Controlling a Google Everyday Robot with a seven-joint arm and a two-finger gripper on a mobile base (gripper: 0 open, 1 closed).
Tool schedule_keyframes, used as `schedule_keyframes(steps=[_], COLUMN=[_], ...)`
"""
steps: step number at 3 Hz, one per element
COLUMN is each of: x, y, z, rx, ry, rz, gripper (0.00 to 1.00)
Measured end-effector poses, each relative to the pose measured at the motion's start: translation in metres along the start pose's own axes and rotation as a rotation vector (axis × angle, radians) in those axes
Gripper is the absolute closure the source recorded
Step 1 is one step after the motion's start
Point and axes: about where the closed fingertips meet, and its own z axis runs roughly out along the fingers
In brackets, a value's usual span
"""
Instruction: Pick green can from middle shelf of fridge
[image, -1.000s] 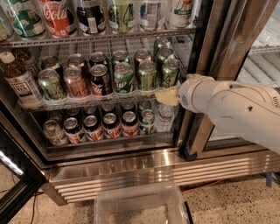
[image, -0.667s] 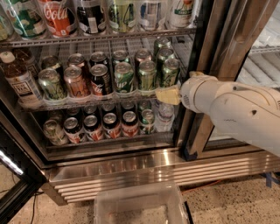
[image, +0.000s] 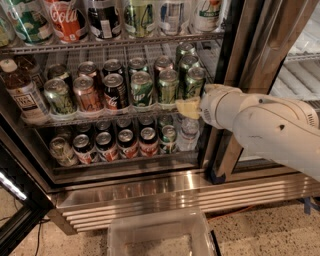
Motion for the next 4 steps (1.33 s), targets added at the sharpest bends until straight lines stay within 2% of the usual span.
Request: schedule_keyframes(steps=[1, 2, 3, 4], x=[0.001, 0.004, 0.015, 0.021], y=[0.009, 0.006, -0.017, -0.04], z=[0.017, 0.029, 0.031, 0.022], rx=[-0.021, -0.02, 0.019, 0.074], ry=[-0.011, -0.018, -0.011, -0.019], rz=[-0.002, -0.003, 0.001, 0.004], gripper=[0.54, 0.58, 0.39, 0.29])
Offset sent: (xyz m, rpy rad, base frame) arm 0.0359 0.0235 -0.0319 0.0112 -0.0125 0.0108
